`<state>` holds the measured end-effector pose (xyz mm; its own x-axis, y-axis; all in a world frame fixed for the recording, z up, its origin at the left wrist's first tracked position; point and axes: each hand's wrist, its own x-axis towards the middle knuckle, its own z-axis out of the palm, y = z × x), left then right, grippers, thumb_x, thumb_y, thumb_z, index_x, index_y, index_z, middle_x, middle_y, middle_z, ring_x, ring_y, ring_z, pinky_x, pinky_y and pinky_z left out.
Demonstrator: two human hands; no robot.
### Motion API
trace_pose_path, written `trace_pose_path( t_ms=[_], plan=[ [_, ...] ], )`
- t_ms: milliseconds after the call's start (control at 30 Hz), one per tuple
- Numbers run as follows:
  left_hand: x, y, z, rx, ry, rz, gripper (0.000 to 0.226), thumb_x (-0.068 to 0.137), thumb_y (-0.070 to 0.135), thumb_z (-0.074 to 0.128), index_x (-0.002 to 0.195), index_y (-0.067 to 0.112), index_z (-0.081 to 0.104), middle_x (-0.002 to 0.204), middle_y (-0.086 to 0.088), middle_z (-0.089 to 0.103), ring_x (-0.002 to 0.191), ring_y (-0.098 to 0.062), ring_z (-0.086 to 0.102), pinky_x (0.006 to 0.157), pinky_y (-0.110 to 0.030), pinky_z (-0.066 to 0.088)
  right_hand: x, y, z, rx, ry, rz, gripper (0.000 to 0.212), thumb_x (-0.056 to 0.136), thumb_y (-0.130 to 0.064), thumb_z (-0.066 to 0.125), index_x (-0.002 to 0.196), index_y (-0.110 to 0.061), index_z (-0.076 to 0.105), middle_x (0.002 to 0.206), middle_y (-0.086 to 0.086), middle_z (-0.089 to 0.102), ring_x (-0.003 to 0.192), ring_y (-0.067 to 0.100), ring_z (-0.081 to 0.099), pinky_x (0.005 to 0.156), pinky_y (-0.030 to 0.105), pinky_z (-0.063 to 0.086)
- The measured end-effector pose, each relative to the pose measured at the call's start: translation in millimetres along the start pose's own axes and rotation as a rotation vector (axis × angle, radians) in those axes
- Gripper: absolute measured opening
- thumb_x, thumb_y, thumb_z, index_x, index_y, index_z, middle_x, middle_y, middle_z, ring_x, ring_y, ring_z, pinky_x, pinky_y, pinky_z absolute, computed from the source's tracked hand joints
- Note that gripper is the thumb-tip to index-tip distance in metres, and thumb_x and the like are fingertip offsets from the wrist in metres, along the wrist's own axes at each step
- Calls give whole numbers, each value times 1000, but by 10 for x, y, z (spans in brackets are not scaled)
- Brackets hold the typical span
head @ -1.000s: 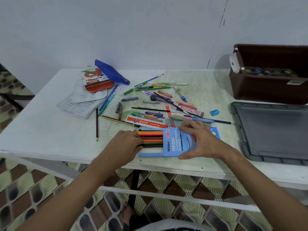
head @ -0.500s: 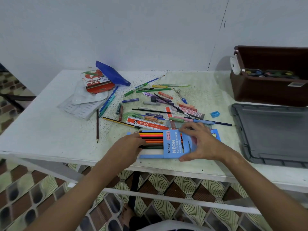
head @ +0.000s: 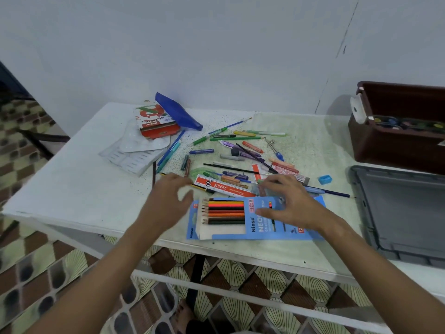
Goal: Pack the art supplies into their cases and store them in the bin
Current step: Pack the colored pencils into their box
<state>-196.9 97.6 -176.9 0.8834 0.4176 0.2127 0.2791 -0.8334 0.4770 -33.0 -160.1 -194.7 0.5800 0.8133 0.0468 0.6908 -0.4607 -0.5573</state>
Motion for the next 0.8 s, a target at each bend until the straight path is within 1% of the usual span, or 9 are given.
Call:
trace_pose_path(
  t_ms=[100,167,267,333,400,533,667,733,800],
  plan=[
    [188,-304,-181,72,65,-229,35,86,22,63,120,13,64,100,-5,60,87,-17,54,78,-24,38,273,-75,-16,-7,20,-20,66,80,-56,63,135,-21,52,135,-3,45,125,12,34,107,37,30],
    [279,-464,-248,90,29,-375,39,87,24,62,124,10,61,107,-11,64,98,-25,57,79,-27,39,460,-117,-15,-13,22,-25,60,84,-49,65,135,-20,52,135,-1,46,125,15,35,107,36,30],
    [354,-629,-243,73,-62,-516,47,89,31,62,130,8,56,119,-12,63,110,-26,56,81,-25,38,719,-124,-23,0,10,-4,54,88,-43,63,135,-21,53,137,-2,46,127,17,34,105,33,29],
    [386,-701,-205,67,-109,-562,50,89,37,61,129,9,56,121,-11,62,110,-25,57,79,-24,38,880,-97,-48,-5,39,-4,47,89,-39,63,131,-18,57,133,2,51,125,21,39,106,40,34],
    [418,-727,-179,76,-128,-576,49,88,40,62,125,10,59,117,-10,65,104,-24,59,77,-24,39,1050,-23,-76,-15,102,-11,38,90,-30,64,123,-11,63,120,10,59,113,27,50,100,41,39],
    [468,-700,-166,70,-106,-559,26,88,25,63,106,8,69,86,-2,62,77,-14,52,66,-23,38,1368,124,-120,-55,142,56,29,93,-17,59,120,-7,66,113,13,64,104,27,58,85,25,38],
    [515,-704,-201,64,-115,-559,18,84,20,65,94,7,72,77,-1,64,68,-13,54,53,-20,40,1685,171,-155,-73,123,81,28,93,-16,60,118,-6,65,120,12,62,112,28,56,95,28,39],
    [544,-705,-246,49,-109,-604,20,81,22,67,86,3,72,75,-10,68,68,-20,61,60,-30,50,1835,174,-174,-66,106,125,30,91,-12,61,120,-7,64,123,11,61,112,25,56,92,24,38],
    [560,-721,-293,2,-92,-648,24,80,23,66,81,-1,71,71,-16,70,67,-27,67,61,-37,56,1953,188,-168,-70,87,168,28,91,-7,59,118,-6,65,117,11,63,101,24,60,82,19,39]
  ],
)
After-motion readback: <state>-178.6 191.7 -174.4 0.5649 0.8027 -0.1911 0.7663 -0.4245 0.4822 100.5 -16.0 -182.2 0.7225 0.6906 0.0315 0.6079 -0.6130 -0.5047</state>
